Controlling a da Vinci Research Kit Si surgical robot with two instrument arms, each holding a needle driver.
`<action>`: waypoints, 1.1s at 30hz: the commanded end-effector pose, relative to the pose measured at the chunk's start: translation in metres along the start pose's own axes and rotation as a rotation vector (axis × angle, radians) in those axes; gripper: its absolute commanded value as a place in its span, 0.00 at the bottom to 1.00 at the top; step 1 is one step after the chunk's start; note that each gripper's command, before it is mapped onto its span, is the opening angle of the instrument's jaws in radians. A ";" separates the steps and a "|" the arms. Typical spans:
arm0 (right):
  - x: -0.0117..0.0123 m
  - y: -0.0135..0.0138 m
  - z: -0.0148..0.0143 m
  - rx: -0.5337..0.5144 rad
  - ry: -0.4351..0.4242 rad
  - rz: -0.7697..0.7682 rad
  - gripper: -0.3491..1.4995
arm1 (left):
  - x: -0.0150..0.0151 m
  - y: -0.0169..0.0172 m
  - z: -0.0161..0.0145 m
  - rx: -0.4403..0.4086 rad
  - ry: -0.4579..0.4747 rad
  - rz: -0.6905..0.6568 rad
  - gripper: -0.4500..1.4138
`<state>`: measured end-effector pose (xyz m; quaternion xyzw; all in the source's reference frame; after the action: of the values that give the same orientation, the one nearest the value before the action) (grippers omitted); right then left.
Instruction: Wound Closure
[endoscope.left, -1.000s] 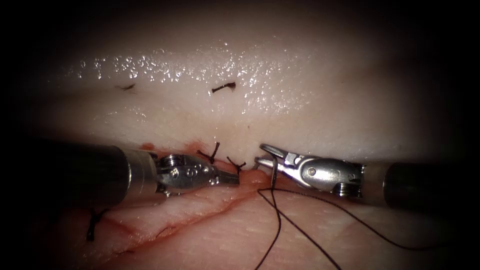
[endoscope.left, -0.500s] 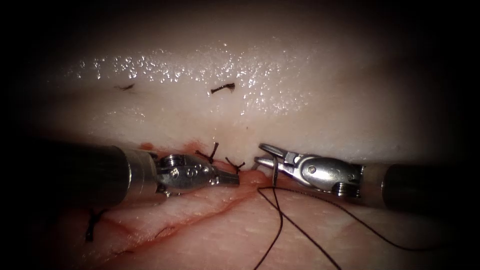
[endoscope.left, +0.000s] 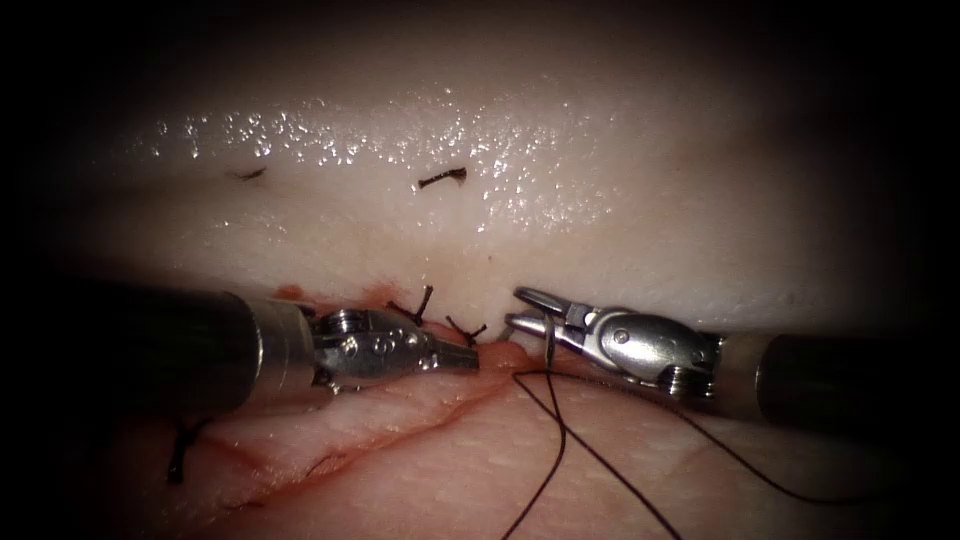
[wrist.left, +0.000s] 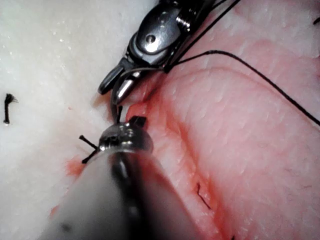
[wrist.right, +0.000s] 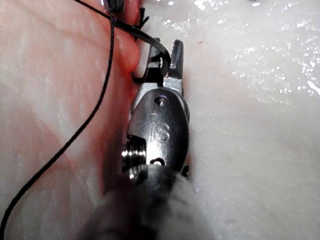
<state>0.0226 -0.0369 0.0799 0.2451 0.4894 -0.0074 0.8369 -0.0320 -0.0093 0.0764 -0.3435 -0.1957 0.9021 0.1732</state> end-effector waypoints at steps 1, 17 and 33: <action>0.0003 0.0001 0.0014 0.006 0.019 0.006 0.00 | 0.0000 -0.0001 0.0008 -0.001 0.001 0.001 0.24; 0.0002 -0.0005 0.0023 0.021 0.074 0.100 0.00 | 0.0000 0.0000 0.0008 -0.004 0.001 0.001 0.24; 0.0000 -0.0019 0.0041 0.164 0.054 0.108 0.00 | 0.0001 0.0000 0.0008 -0.004 -0.002 0.001 0.24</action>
<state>0.0245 -0.0398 0.0804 0.3397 0.4949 0.0067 0.7998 -0.0320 -0.0094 0.0763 -0.3429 -0.1976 0.9021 0.1721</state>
